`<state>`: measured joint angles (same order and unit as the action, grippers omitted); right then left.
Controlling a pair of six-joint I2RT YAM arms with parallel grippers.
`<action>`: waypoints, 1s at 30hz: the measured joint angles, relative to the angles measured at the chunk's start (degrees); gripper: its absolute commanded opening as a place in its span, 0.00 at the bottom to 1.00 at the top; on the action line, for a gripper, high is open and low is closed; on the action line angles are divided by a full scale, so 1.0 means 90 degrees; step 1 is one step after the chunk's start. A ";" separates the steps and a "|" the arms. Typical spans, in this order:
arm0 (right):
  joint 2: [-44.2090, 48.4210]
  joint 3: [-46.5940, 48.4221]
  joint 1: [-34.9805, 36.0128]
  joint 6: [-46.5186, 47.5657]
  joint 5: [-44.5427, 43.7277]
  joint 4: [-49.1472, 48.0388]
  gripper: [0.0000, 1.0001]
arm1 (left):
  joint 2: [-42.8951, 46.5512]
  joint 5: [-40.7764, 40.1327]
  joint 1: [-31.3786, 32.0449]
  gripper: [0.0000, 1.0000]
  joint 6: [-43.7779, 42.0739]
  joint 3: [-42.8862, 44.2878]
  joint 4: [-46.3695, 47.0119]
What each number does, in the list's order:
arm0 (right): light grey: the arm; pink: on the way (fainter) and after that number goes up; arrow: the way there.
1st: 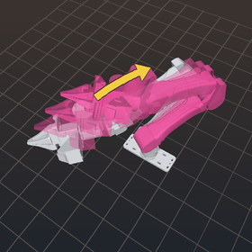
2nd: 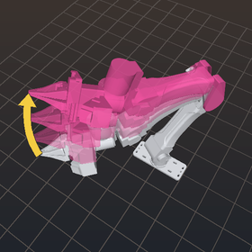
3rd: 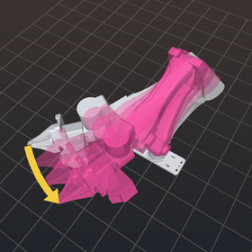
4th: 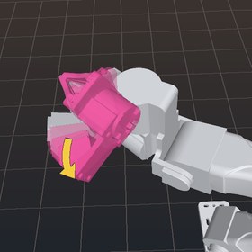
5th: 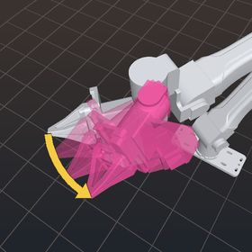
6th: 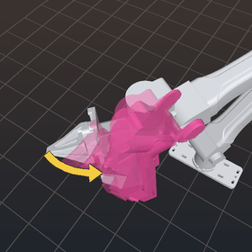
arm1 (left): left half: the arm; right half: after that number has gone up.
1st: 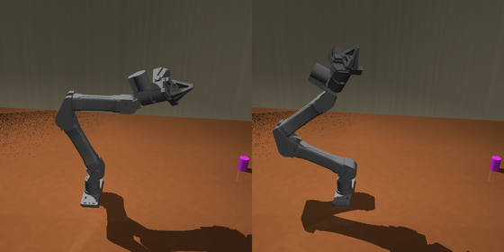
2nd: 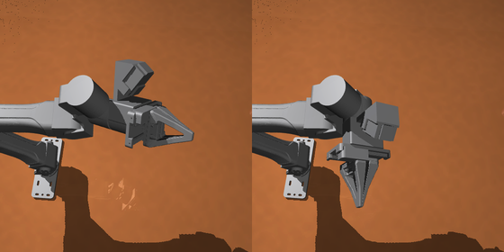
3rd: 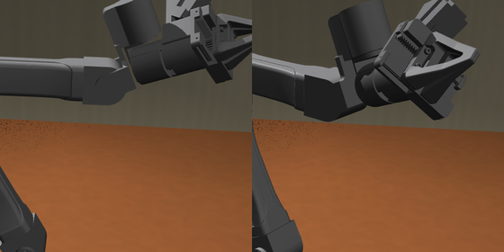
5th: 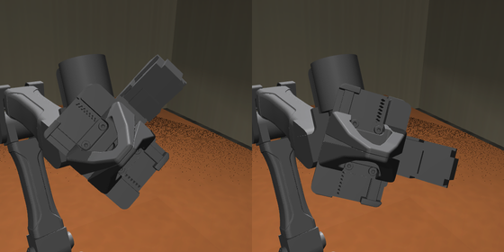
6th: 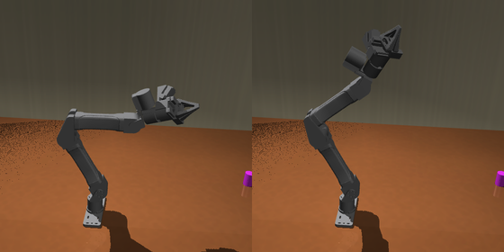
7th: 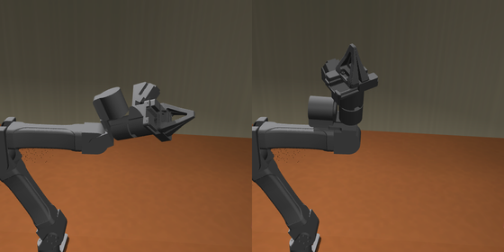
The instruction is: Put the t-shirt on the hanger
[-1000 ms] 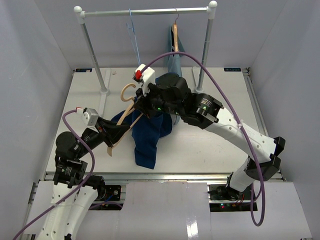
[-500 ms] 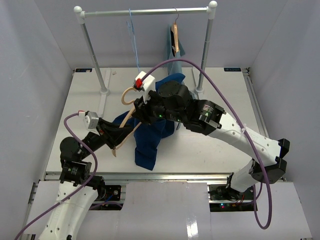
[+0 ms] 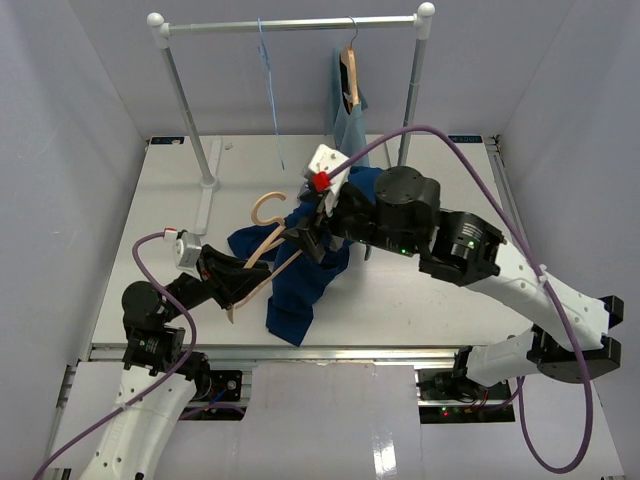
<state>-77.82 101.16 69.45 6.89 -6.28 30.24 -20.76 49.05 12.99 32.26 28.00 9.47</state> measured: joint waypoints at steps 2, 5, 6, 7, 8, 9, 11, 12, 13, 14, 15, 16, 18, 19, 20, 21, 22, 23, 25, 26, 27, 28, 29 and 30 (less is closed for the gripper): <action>0.0246 -0.0051 0.0000 0.0205 0.0048 -0.0088 0.75 | 0.0050 0.0075 0.0000 0.00 0.0036 -0.0037 0.0012; 0.0593 -0.0098 0.0000 0.0520 0.0175 -0.0131 0.74 | 0.0110 0.0196 0.0000 0.00 0.0124 -0.0060 0.0073; 0.0714 -0.0189 0.0000 0.0737 0.0234 -0.0197 0.74 | 0.0117 0.0236 0.0000 0.00 0.0148 -0.0061 0.0112; 0.0836 -0.0284 0.0000 0.0957 0.0294 -0.0266 0.73 | 0.0124 0.0276 0.0000 0.00 0.0171 -0.0062 0.0151; 0.0959 -0.0418 0.0000 0.1221 0.0321 -0.0277 0.73 | 0.0125 0.0327 0.0000 0.00 0.0190 -0.0062 0.0185; 0.1082 -0.0557 0.0000 0.1490 0.0344 -0.0279 0.73 | 0.0125 0.0380 0.0000 0.00 0.0209 -0.0062 0.0217; 0.1177 -0.0665 0.0000 0.1982 0.0432 -0.0093 0.73 | 0.0125 0.0484 0.0000 0.00 0.0237 -0.0062 0.0247; 0.1162 -0.0659 0.0000 0.2180 0.0517 0.0052 0.72 | 0.0127 0.0551 0.0000 0.00 0.0250 -0.0062 0.0251; 0.1113 -0.0625 -0.0001 0.2345 0.0617 0.0241 0.72 | 0.0129 0.0624 0.0000 0.00 0.0255 -0.0062 0.0253; 0.1064 -0.0592 -0.0002 0.2510 0.0717 0.0430 0.73 | 0.0130 0.0697 0.0000 0.00 0.0259 -0.0062 0.0256; 0.0980 -0.0524 -0.0002 0.2629 0.0838 0.0678 0.73 | 0.0132 0.0766 0.0000 0.00 0.0259 -0.0062 0.0254; 0.0896 -0.0458 -0.0002 0.2739 0.0952 0.0916 0.73 | 0.0135 0.0833 0.0000 0.00 0.0259 -0.0062 0.0252; 0.0729 -0.0347 -0.0002 0.2904 0.1140 0.1333 0.73 | 0.0137 0.0953 0.0000 0.00 0.0254 -0.0062 0.0242; 0.0671 -0.0332 -0.0004 0.2957 0.1186 0.1474 0.73 | 0.0137 0.1027 0.0000 0.00 0.0252 -0.0062 0.0239; 0.0618 -0.0328 -0.0014 0.3006 0.1224 0.1610 0.73 | 0.0136 0.1098 0.0000 0.00 0.0250 -0.0062 0.0236; 0.0564 -0.0315 -0.0038 0.3058 0.1269 0.1737 0.73 | 0.0135 0.1168 0.0002 0.00 0.0245 -0.0062 0.0219; 0.0506 -0.0287 -0.0075 0.3114 0.1327 0.1852 0.72 | 0.0137 0.1241 0.0005 0.00 0.0235 -0.0062 0.0187; 0.0439 -0.0237 -0.0126 0.3145 0.1394 0.1954 0.71 | 0.0137 0.1288 0.0005 0.00 0.0229 -0.0062 0.0159; 0.0285 -0.0109 -0.0225 0.3175 0.1522 0.2176 0.71 | 0.0145 0.1366 0.0005 0.00 0.0223 -0.0062 0.0126; 0.0191 -0.0048 -0.0266 0.3174 0.1551 0.2247 0.70 | 0.0158 0.1406 0.0007 0.00 0.0223 -0.0062 0.0127; 0.0091 0.0000 -0.0305 0.3170 0.1565 0.2304 0.70 | 0.0173 0.1445 0.0008 0.00 0.0221 -0.0062 0.0134; -0.0011 0.0033 -0.0343 0.3165 0.1576 0.2361 0.70 | 0.0188 0.1483 0.0010 0.00 0.0218 -0.0062 0.0144; -0.0114 0.0042 -0.0373 0.3160 0.1590 0.2408 0.69 | 0.0207 0.1516 0.0012 0.00 0.0213 -0.0062 0.0144; -0.0204 0.0043 -0.0395 0.3158 0.1595 0.2459 0.68 | 0.0223 0.1539 0.0012 0.00 0.0212 -0.0063 0.0107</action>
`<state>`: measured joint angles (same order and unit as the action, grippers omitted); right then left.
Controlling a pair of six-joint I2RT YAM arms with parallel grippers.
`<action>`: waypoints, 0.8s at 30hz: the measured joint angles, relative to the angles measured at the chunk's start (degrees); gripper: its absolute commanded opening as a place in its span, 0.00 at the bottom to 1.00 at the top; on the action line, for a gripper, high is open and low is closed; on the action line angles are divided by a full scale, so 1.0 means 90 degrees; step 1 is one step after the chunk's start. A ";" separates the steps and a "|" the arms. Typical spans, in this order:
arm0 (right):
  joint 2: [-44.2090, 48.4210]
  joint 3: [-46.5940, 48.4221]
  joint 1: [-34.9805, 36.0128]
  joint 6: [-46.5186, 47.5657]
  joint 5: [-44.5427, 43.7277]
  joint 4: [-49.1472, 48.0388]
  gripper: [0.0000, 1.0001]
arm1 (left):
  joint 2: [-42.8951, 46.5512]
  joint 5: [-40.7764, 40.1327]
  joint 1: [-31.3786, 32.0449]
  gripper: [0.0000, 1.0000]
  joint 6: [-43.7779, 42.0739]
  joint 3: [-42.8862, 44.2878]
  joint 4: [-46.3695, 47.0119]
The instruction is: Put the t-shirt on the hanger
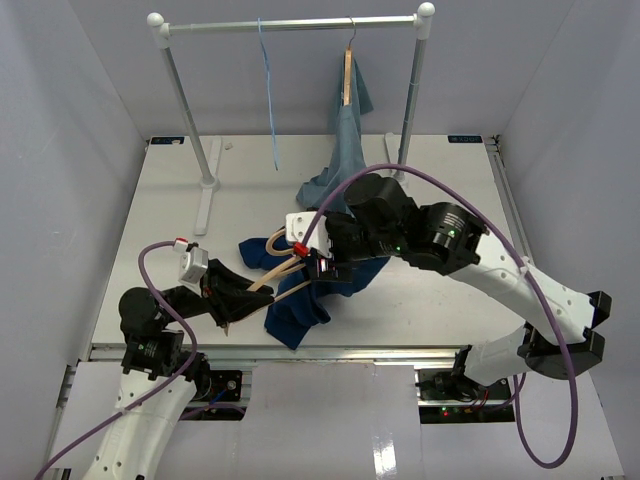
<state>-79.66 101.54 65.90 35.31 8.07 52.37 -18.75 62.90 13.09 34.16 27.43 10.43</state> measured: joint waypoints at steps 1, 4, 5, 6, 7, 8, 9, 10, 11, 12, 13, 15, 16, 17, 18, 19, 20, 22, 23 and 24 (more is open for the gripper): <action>-0.0090 0.0001 -0.0021 -0.0002 0.0005 0.0051 0.67 | 0.0016 0.0023 -0.0001 0.00 -0.0001 -0.0001 -0.0038; -0.0242 0.0003 -0.0061 -0.0034 0.0026 0.0152 0.63 | 0.0025 0.0082 -0.0001 0.00 0.0016 -0.0042 -0.0143; -0.0272 0.0004 -0.0072 -0.0042 0.0039 0.0176 0.61 | 0.0025 0.0097 -0.0001 0.00 0.0020 -0.0062 -0.0165; -0.0299 0.0007 -0.0076 -0.0054 0.0061 0.0188 0.58 | 0.0023 0.0109 -0.0001 0.00 0.0023 -0.0065 -0.0165; -0.0335 0.0033 -0.0080 -0.0068 0.0108 0.0187 0.56 | 0.0020 0.0124 -0.0001 0.00 0.0024 -0.0065 -0.0165; -0.0374 0.0060 -0.0081 -0.0080 0.0155 0.0185 0.49 | 0.0015 0.0135 -0.0001 0.00 0.0026 -0.0065 -0.0165; -0.0415 0.0078 -0.0082 -0.0095 0.0203 0.0180 0.36 | 0.0007 0.0143 -0.0001 0.00 0.0032 -0.0065 -0.0167; -0.0451 0.0087 -0.0085 -0.0117 0.0253 0.0172 0.25 | 0.0000 0.0156 -0.0001 0.00 0.0040 -0.0065 -0.0172; -0.0479 0.0097 -0.0094 -0.0131 0.0355 0.0202 0.16 | -0.0010 0.0188 -0.0006 0.00 0.0037 -0.0070 -0.0190; -0.0499 0.0107 -0.0109 -0.0139 0.0505 0.0267 0.08 | -0.0022 0.0239 -0.0014 0.00 0.0022 -0.0080 -0.0221; -0.0512 0.0113 -0.0124 -0.0143 0.0665 0.0345 0.08 | -0.0037 0.0292 -0.0022 0.00 0.0007 -0.0089 -0.0245; -0.0418 0.0038 -0.0137 -0.0120 0.1074 0.0618 0.08 | -0.0094 0.0435 -0.0030 0.00 -0.0014 -0.0091 -0.0202; -0.0338 -0.0065 -0.0137 -0.0172 0.1157 0.0616 0.08 | -0.0103 0.0519 -0.0021 0.00 -0.0021 -0.0091 -0.0160; -0.0259 -0.0186 -0.0137 -0.0233 0.1206 0.0536 0.08 | -0.0106 0.0555 0.0003 0.00 -0.0018 -0.0091 -0.0132; -0.0178 -0.0321 -0.0139 -0.0300 0.1221 0.0415 0.08 | -0.0108 0.0560 0.0020 0.00 -0.0013 -0.0091 -0.0126; -0.0093 -0.0463 -0.0143 -0.0369 0.1220 0.0297 0.08 | -0.0112 0.0560 0.0018 0.07 -0.0012 -0.0091 -0.0137; -0.0003 -0.0622 -0.0146 -0.0438 0.1189 0.0145 0.08 | -0.0125 0.0544 0.0022 0.17 -0.0020 -0.0091 -0.0158; 0.0200 -0.0981 -0.0149 -0.0587 0.1103 -0.0189 0.08 | -0.0167 0.0500 0.0033 0.51 -0.0062 -0.0084 -0.0220; 0.0308 -0.1177 -0.0148 -0.0675 0.1049 -0.0335 0.08 | -0.0208 0.0405 0.0038 0.58 -0.0087 -0.0059 -0.0250; 0.0404 -0.1373 -0.0142 -0.0777 0.0966 -0.0426 0.08 | -0.0283 0.0139 0.0039 0.66 -0.0098 0.0007 -0.0259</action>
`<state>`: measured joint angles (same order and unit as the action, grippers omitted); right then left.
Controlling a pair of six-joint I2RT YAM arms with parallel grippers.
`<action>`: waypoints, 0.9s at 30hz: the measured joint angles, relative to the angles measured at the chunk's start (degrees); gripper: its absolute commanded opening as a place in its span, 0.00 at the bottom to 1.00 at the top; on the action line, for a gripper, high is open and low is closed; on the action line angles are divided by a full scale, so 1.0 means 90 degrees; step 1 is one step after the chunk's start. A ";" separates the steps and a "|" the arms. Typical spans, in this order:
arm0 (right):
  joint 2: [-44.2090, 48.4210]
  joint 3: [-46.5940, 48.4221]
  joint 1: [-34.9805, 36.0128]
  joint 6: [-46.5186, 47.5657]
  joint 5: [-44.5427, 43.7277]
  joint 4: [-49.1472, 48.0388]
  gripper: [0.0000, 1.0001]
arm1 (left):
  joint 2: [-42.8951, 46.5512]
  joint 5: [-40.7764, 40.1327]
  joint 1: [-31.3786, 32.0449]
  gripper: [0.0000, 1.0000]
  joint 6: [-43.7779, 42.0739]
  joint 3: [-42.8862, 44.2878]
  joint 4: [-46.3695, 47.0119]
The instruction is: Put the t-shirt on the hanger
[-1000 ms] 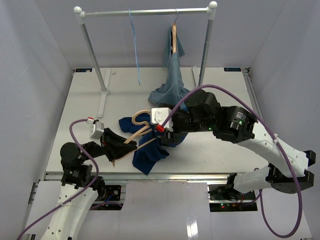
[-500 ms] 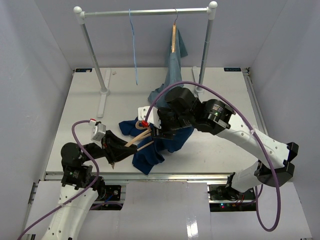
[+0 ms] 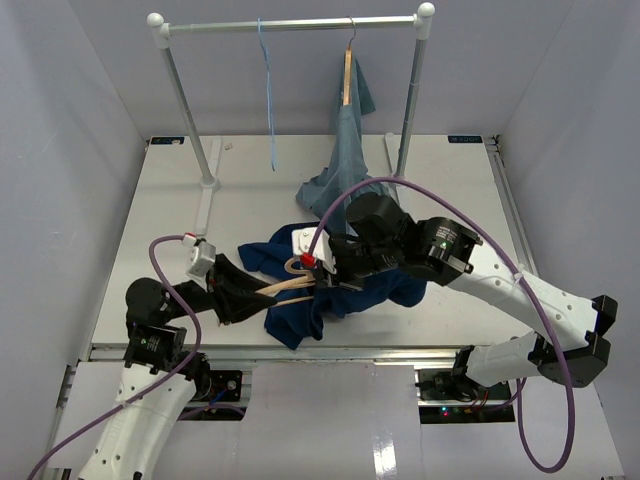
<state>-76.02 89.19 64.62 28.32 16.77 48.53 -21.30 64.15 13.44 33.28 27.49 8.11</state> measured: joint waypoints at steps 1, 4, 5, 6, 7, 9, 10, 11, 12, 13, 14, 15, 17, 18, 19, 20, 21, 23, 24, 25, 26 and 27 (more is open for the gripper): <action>0.0095 -0.0195 0.0006 -0.0103 -0.0086 -0.0093 0.08 | -0.0075 -0.0268 0.0001 0.66 -0.0011 0.0068 -0.0010; 0.0169 -0.0678 -0.0015 -0.0536 -0.0771 -0.0534 0.08 | -0.0407 -0.1187 -0.0015 0.72 -0.0180 0.0692 -0.0395; 0.0169 -0.0792 -0.0058 -0.0692 -0.1048 -0.0638 0.08 | -0.0514 -0.1531 -0.0011 0.73 -0.0251 0.0948 -0.0582; 0.0169 -0.0901 -0.0099 -0.0850 -0.1345 -0.0746 0.08 | -0.0627 -0.1880 -0.0009 0.73 -0.0320 0.1236 -0.0787; 0.0169 -0.0993 -0.0145 -0.1015 -0.1636 -0.0842 0.08 | -0.0744 -0.2221 -0.0009 0.73 -0.0392 0.1521 -0.1003; 0.0172 -0.1081 -0.0256 -0.1383 -0.2162 -0.0978 0.08 | -0.1007 -0.2823 -0.0009 0.72 -0.0531 0.2041 -0.1447; 0.0180 -0.1109 -0.0303 -0.1562 -0.2393 -0.1053 0.08 | -0.1144 -0.3044 -0.0010 0.71 -0.0577 0.2238 -0.1604; 0.0192 -0.1135 -0.0347 -0.1728 -0.2608 -0.1125 0.08 | -0.1271 -0.3216 -0.0010 0.70 -0.0600 0.2378 -0.1740; 0.0212 -0.1160 -0.0387 -0.1876 -0.2803 -0.1195 0.08 | -0.1386 -0.3323 -0.0009 0.70 -0.0593 0.2443 -0.1848; 0.0249 -0.1197 -0.0423 -0.2018 -0.2974 -0.1275 0.08 | -0.1463 -0.3360 -0.0009 0.69 -0.0534 0.2407 -0.1943; 0.0286 -0.1234 -0.0458 -0.2159 -0.3145 -0.1355 0.08 | -0.1540 -0.3396 -0.0009 0.69 -0.0472 0.2367 -0.2038; 0.0319 -0.1259 -0.0482 -0.2278 -0.3263 -0.1426 0.08 | -0.1588 -0.3395 -0.0009 0.69 -0.0382 0.2232 -0.2049; 0.0368 -0.1288 -0.0502 -0.2474 -0.3420 -0.1584 0.08 | -0.1615 -0.3362 -0.0009 0.69 -0.0111 0.1827 -0.2018; 0.0386 -0.1312 -0.0501 -0.2546 -0.3471 -0.1690 0.08 | -0.1612 -0.3317 -0.0010 0.69 0.0051 0.1565 -0.2000; 0.0400 -0.1337 -0.0500 -0.2615 -0.3516 -0.1793 0.08 | -0.1611 -0.3261 -0.0011 0.69 0.0205 0.1311 -0.2004; 0.0405 -0.1364 -0.0500 -0.2674 -0.3550 -0.1892 0.08 | -0.1625 -0.3186 -0.0011 0.69 0.0350 0.1090 -0.1970; 0.0405 -0.1397 -0.0500 -0.2724 -0.3578 -0.1978 0.08 | -0.1638 -0.3133 -0.0011 0.69 0.0471 0.0931 -0.1960; 0.0407 -0.1465 -0.0500 -0.2801 -0.3605 -0.2130 0.08 | -0.1656 -0.3054 -0.0006 0.69 0.0681 0.0672 -0.1891; 0.0407 -0.1481 -0.0500 -0.2825 -0.3586 -0.2178 0.08 | -0.1647 -0.3059 0.0008 0.69 0.0775 0.0581 -0.1831; 0.0407 -0.1490 -0.0500 -0.2850 -0.3548 -0.2223 0.08 | -0.1631 -0.3059 0.0029 0.69 0.0852 0.0499 -0.1747; 0.0408 -0.1494 -0.0500 -0.2876 -0.3514 -0.2266 0.08 | -0.1620 -0.3058 0.0051 0.69 0.0932 0.0418 -0.1661; 0.0409 -0.1494 -0.0500 -0.2901 -0.3485 -0.2307 0.08 | -0.1614 -0.3057 0.0076 0.69 0.1015 0.0338 -0.1571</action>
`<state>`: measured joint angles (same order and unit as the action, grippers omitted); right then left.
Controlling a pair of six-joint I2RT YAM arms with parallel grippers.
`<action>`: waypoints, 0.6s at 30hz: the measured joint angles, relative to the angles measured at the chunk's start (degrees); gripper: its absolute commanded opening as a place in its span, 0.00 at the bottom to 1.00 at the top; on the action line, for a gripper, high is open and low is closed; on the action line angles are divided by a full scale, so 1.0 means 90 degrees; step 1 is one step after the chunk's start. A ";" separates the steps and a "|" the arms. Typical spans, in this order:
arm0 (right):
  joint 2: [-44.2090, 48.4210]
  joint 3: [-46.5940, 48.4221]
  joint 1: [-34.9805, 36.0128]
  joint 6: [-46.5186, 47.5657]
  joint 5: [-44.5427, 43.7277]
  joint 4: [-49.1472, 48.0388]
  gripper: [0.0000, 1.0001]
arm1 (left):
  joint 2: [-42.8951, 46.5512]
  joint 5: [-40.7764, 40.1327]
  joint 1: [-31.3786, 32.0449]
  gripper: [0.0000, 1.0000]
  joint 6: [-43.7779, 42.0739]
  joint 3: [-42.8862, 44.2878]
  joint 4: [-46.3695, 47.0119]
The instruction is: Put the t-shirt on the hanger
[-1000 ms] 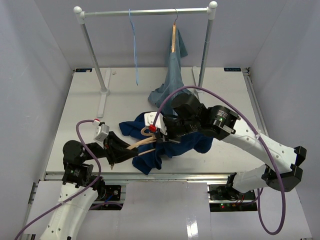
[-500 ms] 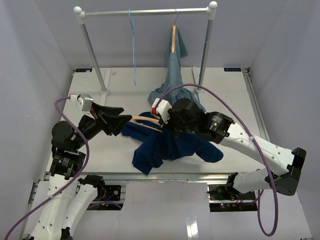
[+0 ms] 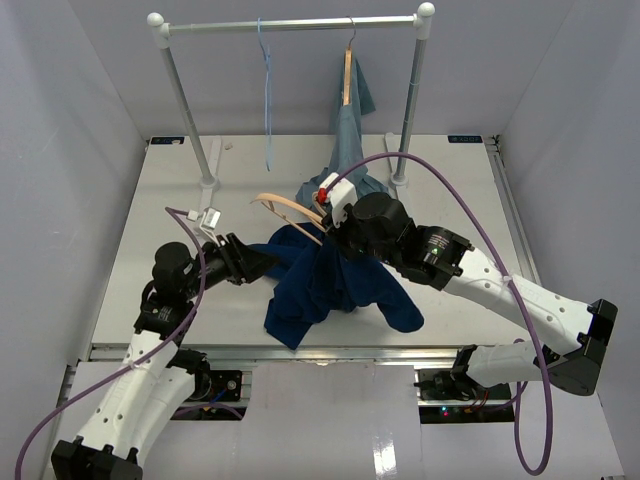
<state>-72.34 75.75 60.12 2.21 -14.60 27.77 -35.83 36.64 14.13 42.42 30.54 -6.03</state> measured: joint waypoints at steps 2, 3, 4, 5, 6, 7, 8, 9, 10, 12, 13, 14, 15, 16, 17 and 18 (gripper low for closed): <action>0.0001 -0.0002 0.0000 -0.0038 0.0054 -0.0089 0.08 | -0.0004 -0.0002 0.0076 0.69 0.0243 -0.0195 0.0293; 0.0002 -0.0002 0.0000 -0.0045 0.0081 -0.0133 0.08 | -0.0008 -0.0001 0.0119 0.69 0.0401 -0.0317 0.0429; 0.0002 -0.0002 0.0000 -0.0052 0.0107 -0.0177 0.08 | -0.0013 0.0000 0.0162 0.69 0.0559 -0.0440 0.0565; 0.0003 -0.0002 0.0000 -0.0059 0.0133 -0.0222 0.08 | -0.0017 0.0001 0.0205 0.69 0.0717 -0.0563 0.0701; 0.0003 -0.0002 0.0001 -0.0060 0.0163 -0.0274 0.08 | -0.0064 -0.0007 0.0290 0.69 0.0943 -0.0709 0.0939; 0.0003 -0.0002 0.0002 -0.0060 0.0192 -0.0327 0.08 | -0.0119 -0.0016 0.0382 0.69 0.1181 -0.0860 0.1195; 0.0002 -0.0002 0.0002 -0.0060 0.0208 -0.0391 0.08 | -0.0226 -0.0022 0.0477 0.69 0.1360 -0.0962 0.1374; -0.0001 -0.0002 0.0002 -0.0060 0.0222 -0.0454 0.08 | -0.0361 -0.0036 0.0583 0.69 0.1526 -0.1035 0.1534; -0.0006 0.0000 0.0002 -0.0060 0.0233 -0.0514 0.08 | -0.0543 -0.0062 0.0708 0.69 0.1671 -0.1060 0.1661; -0.0040 0.0022 0.0006 -0.0057 0.0250 -0.0576 0.08 | -0.0939 -0.0169 0.0973 0.69 0.1890 -0.1063 0.1886; -0.0066 0.0045 0.0013 -0.0057 0.0260 -0.0597 0.08 | -0.1086 -0.0210 0.1062 0.69 0.1972 -0.1063 0.1961; -0.0098 0.0067 0.0026 -0.0057 0.0267 -0.0612 0.08 | -0.1202 -0.0239 0.1129 0.69 0.2044 -0.1063 0.2019; -0.0130 0.0089 0.0039 -0.0057 0.0273 -0.0627 0.08 | -0.1317 -0.0268 0.1196 0.69 0.2115 -0.1063 0.2076; -0.0148 0.0100 0.0042 -0.0057 0.0281 -0.0630 0.08 | -0.1384 -0.0316 0.1232 0.68 0.2175 -0.1066 0.2126; -0.0161 0.0106 0.0045 -0.0057 0.0286 -0.0633 0.08 | -0.1433 -0.0360 0.1259 0.68 0.2227 -0.1069 0.2179; -0.0168 0.0108 0.0047 -0.0057 0.0287 -0.0635 0.08 | -0.1464 -0.0400 0.1280 0.68 0.2272 -0.1071 0.2235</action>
<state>-73.85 76.72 60.54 1.69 -12.02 22.05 -49.00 33.04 25.64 62.87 20.90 14.08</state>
